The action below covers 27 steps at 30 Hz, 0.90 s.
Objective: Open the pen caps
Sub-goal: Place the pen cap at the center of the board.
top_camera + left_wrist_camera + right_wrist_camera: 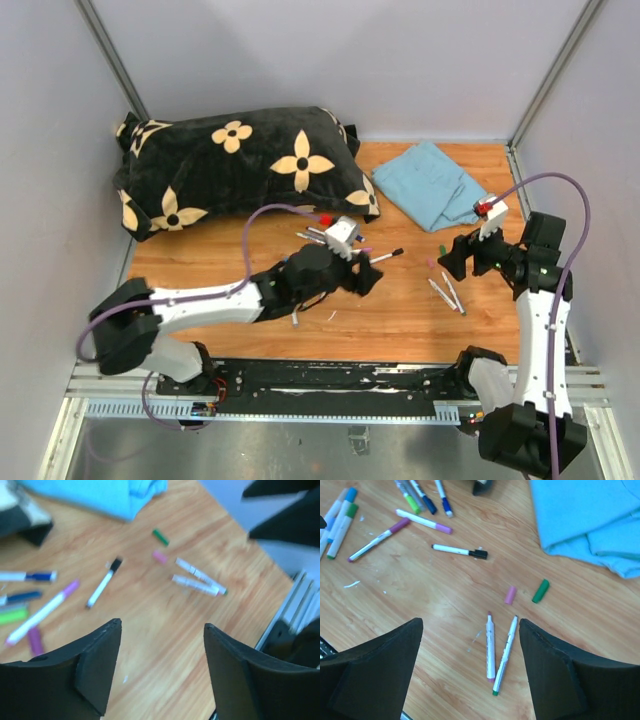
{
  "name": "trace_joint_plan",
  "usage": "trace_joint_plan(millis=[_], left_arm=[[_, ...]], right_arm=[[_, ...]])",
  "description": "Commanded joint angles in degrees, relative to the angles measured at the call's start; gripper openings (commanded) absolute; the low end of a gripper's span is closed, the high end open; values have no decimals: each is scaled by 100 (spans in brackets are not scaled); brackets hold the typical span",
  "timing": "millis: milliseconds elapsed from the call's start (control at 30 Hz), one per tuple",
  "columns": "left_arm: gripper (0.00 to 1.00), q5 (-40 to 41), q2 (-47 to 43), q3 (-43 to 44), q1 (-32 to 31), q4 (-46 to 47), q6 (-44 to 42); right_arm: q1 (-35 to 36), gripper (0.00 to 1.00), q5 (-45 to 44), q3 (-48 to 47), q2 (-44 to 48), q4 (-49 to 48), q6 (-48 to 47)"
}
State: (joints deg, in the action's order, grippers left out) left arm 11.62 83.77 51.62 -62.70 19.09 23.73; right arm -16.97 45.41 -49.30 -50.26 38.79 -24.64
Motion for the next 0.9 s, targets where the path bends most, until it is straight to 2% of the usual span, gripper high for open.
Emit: trace_joint_plan(millis=[0,133,233,333,500,600,700,767,867], left_arm=[[77,43,-1513,-1785,27,1024,-754],[98,266,-2982,-3203,34,1557,-919],[99,299,-3808,-3844,39,1701,-916],[99,219,-4305,-4208,41,1701,-829],[99,65,-4487,-4685,40,2127,-560],[99,52,-4229,-4901,40,2690,-418],[99,86,-3885,-4915,45,3049,-363],[99,167,-3708,-4831,44,3031,-330],[99,250,-3574,-4790,39,3049,-257]], right_arm=[[-87,81,1306,267,343,152,-900],[-72,91,2042,574,691,48,-1613],[-9,99,2621,865,906,103,-2429],[118,98,2940,984,1096,439,-3479],[236,98,3052,972,1000,356,-4036],[574,98,2642,672,514,631,-4842],[1384,98,1597,207,-254,1074,-5635],[1879,98,927,-44,-720,1100,-5884],[2324,98,406,-277,-1339,844,-5859]])
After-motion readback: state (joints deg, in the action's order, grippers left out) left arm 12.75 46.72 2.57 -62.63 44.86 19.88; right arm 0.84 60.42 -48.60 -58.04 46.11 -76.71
